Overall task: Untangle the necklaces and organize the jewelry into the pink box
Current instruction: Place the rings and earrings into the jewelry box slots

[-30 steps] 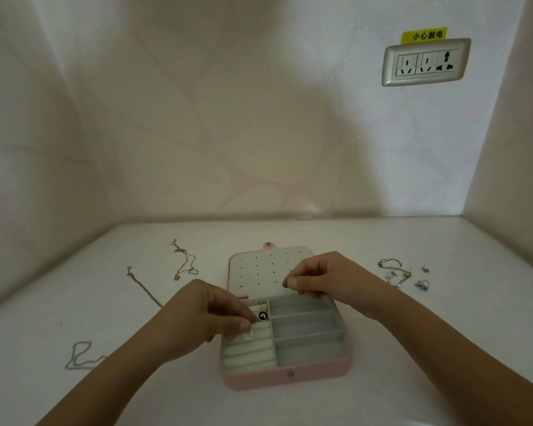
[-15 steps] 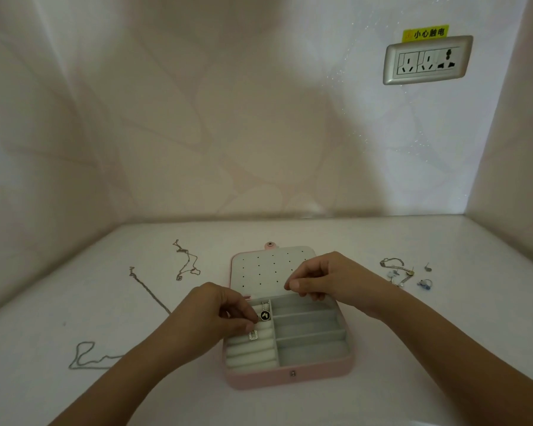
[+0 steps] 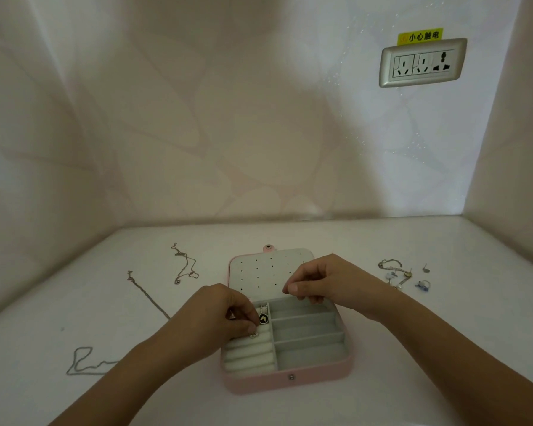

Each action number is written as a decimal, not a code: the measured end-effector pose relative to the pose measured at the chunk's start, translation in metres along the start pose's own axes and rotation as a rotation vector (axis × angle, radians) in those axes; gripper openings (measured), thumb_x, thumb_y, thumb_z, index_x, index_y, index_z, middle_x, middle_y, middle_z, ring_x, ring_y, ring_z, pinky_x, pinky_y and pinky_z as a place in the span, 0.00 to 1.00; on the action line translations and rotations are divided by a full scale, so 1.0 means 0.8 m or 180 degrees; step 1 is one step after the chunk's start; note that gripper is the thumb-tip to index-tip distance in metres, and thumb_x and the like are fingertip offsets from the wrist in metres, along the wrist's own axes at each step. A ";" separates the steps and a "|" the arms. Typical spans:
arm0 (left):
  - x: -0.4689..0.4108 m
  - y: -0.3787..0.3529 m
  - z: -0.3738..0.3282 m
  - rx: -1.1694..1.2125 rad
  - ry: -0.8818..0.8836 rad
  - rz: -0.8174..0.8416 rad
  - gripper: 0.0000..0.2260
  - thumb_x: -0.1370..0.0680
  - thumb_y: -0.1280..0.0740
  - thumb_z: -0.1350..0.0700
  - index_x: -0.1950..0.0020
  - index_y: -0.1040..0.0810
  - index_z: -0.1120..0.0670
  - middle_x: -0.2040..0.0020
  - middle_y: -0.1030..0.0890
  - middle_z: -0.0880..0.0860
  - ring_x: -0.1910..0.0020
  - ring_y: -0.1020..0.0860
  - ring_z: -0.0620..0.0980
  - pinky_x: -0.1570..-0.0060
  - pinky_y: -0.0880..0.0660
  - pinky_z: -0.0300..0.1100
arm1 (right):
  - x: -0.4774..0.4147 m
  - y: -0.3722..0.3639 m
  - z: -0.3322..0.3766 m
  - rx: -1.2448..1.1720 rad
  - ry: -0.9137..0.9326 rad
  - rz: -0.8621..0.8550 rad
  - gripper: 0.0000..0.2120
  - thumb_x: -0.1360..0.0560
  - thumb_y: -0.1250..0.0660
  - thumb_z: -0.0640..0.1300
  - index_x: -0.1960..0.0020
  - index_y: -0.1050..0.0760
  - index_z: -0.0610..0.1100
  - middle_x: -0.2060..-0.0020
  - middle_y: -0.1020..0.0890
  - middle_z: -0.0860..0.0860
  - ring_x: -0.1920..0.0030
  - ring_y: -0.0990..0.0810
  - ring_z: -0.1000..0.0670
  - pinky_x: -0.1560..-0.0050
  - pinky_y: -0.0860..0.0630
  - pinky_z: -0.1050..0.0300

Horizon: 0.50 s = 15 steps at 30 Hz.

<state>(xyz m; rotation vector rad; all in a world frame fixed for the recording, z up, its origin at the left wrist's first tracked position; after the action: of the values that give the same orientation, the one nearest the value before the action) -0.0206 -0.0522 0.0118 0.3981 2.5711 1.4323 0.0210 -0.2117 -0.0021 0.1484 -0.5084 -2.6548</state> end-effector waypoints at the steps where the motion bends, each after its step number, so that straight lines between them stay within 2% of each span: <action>1: 0.000 -0.001 -0.001 -0.0053 -0.0008 0.0009 0.05 0.26 0.28 0.56 0.59 0.18 0.45 0.75 0.27 0.30 0.70 0.29 0.32 0.68 0.35 0.27 | 0.000 0.000 0.000 0.0013 0.0001 0.0006 0.05 0.26 0.29 0.41 0.53 0.16 0.42 0.66 0.19 0.52 0.65 0.26 0.55 0.62 0.28 0.66; 2: 0.000 -0.001 -0.001 -0.0096 -0.0012 0.0015 0.06 0.26 0.29 0.56 0.59 0.19 0.44 0.74 0.27 0.30 0.70 0.29 0.32 0.68 0.34 0.27 | 0.000 0.000 0.000 0.0021 0.0001 0.0015 0.05 0.26 0.29 0.41 0.53 0.16 0.42 0.66 0.18 0.53 0.65 0.26 0.55 0.62 0.28 0.66; 5: 0.001 -0.002 0.001 -0.0174 -0.0010 0.0000 0.07 0.26 0.29 0.55 0.60 0.20 0.42 0.69 0.23 0.39 0.66 0.29 0.30 0.65 0.33 0.27 | 0.000 0.000 0.000 0.0048 0.0001 0.0022 0.04 0.26 0.29 0.42 0.53 0.16 0.43 0.65 0.18 0.52 0.64 0.25 0.55 0.61 0.27 0.65; 7: 0.000 -0.002 0.001 -0.0204 -0.0026 -0.0022 0.07 0.27 0.28 0.54 0.61 0.20 0.41 0.64 0.22 0.42 0.63 0.28 0.30 0.63 0.32 0.27 | 0.000 -0.001 0.000 0.0077 0.0014 0.0038 0.04 0.26 0.29 0.42 0.54 0.16 0.44 0.65 0.18 0.52 0.64 0.25 0.55 0.60 0.27 0.65; 9: 0.000 0.000 0.002 -0.0208 -0.0043 -0.0080 0.08 0.27 0.28 0.54 0.62 0.20 0.40 0.60 0.21 0.45 0.61 0.27 0.34 0.61 0.31 0.30 | 0.000 -0.001 0.000 0.0081 0.0024 0.0052 0.03 0.26 0.29 0.43 0.54 0.16 0.45 0.64 0.18 0.52 0.63 0.25 0.54 0.60 0.27 0.64; 12: 0.000 0.001 0.004 -0.0152 -0.0020 -0.0115 0.07 0.28 0.28 0.54 0.62 0.20 0.41 0.60 0.22 0.47 0.63 0.28 0.36 0.59 0.30 0.34 | 0.000 -0.001 0.000 0.0094 0.0031 0.0053 0.03 0.27 0.29 0.43 0.54 0.16 0.45 0.64 0.18 0.52 0.63 0.25 0.54 0.60 0.27 0.64; 15: -0.002 0.001 0.007 -0.0028 0.0002 -0.0151 0.07 0.28 0.28 0.54 0.63 0.18 0.43 0.63 0.21 0.47 0.63 0.28 0.34 0.61 0.31 0.32 | 0.000 -0.001 0.000 0.0085 0.0026 0.0061 0.03 0.26 0.29 0.42 0.54 0.16 0.45 0.64 0.18 0.51 0.63 0.25 0.54 0.60 0.27 0.65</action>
<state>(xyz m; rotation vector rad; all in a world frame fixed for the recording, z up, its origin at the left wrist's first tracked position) -0.0177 -0.0474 0.0098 0.3334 2.5559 1.4275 0.0207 -0.2107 -0.0021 0.1617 -0.5401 -2.6285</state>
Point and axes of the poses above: each hand's wrist, its own x-axis away from the middle knuckle, its own y-axis out of the back of the hand, z = x × y, the point moved 8 cm from there along -x, towards the middle knuckle
